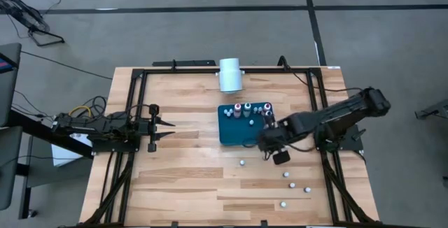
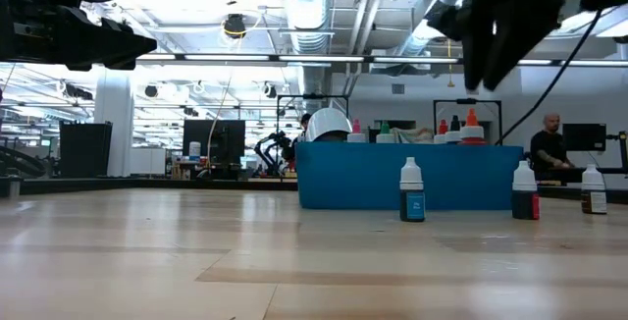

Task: Pick & Place food coloring
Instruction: Put the small black food coloring bottle into the blue bin

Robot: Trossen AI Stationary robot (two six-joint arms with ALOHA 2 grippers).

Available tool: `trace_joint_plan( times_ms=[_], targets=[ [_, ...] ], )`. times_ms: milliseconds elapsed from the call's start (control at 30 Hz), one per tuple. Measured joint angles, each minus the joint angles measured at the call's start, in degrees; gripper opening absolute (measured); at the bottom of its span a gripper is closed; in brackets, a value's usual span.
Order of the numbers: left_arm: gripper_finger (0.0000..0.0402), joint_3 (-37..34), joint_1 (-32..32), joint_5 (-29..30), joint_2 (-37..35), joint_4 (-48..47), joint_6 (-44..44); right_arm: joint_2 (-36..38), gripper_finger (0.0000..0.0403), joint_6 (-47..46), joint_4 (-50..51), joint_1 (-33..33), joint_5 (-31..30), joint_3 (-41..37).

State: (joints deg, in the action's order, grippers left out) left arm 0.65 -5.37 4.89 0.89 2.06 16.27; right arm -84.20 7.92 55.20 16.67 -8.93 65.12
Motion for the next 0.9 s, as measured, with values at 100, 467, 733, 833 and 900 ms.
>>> trace_joint_plan(
  times_ms=[100, 467, 733, 833, 900],
  targets=[
    [0.0105, -0.01, -0.02, 0.0, -0.02, 0.0, 0.0, 0.6, 0.0093, 4.95, -3.53, 3.11, 0.02, 0.0],
    [0.0105, -0.01, 0.0, 0.02, -0.01, 0.0, 0.0, -7.13, 0.0098, 0.72, -4.9, 8.28, 3.02, 0.02],
    [0.0105, -0.01, 0.0, 0.02, 0.0, 0.0, 0.0, -9.86, 0.013, -2.56, -4.03, 7.83, 2.97, 0.0],
    [0.0105, 0.01, -0.02, 0.02, -0.02, 0.0, 0.0, -9.86, 0.0145, -2.94, -3.02, 7.43, 2.95, 0.01],
    [0.0105, 0.01, -0.01, 0.0, -0.01, 0.0, 0.0, -9.86, 0.0154, -4.52, -1.85, 7.02, 2.95, 0.01]
  ],
)
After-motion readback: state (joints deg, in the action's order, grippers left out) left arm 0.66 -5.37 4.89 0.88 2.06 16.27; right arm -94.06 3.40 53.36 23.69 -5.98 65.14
